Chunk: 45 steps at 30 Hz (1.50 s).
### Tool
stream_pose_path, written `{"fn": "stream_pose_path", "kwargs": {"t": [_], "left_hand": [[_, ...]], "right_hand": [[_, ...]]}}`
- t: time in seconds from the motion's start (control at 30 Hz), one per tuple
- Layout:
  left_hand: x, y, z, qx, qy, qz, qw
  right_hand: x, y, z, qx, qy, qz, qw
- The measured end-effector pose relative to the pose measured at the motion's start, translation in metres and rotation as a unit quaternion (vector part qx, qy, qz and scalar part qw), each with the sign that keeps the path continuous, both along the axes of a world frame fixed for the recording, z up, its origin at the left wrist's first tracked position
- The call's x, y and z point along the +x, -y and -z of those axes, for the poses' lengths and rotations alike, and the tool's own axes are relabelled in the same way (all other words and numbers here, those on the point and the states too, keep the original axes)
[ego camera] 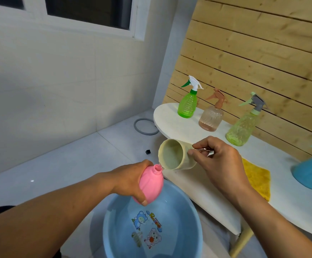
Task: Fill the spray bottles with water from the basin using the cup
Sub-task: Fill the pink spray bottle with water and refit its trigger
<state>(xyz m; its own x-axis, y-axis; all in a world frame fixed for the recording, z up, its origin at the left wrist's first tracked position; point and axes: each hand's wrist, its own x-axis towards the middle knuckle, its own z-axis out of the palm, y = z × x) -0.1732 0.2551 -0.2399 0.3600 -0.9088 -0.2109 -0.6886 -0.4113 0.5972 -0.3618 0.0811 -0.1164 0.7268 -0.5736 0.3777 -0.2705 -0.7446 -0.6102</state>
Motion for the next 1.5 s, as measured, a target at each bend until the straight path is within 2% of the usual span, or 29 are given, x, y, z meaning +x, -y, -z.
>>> {"fn": "stream_pose_path", "kwargs": {"t": [0.87, 1.27, 1.5], "left_hand": [[0.0005, 0.0013, 0.0024, -0.009, -0.005, 0.002, 1.0], [-0.0036, 0.0058, -0.0003, -0.023, -0.018, -0.002, 1.0], [-0.0033, 0.0089, 0.0029, -0.033, -0.038, -0.009, 0.999]], "right_hand": [[-0.0009, -0.0047, 0.0009, -0.196, 0.022, -0.03, 0.98], [-0.0025, -0.005, 0.0038, -0.301, 0.054, -0.056, 0.95], [-0.0075, -0.007, 0.0039, -0.396, 0.065, -0.083, 0.912]]}}
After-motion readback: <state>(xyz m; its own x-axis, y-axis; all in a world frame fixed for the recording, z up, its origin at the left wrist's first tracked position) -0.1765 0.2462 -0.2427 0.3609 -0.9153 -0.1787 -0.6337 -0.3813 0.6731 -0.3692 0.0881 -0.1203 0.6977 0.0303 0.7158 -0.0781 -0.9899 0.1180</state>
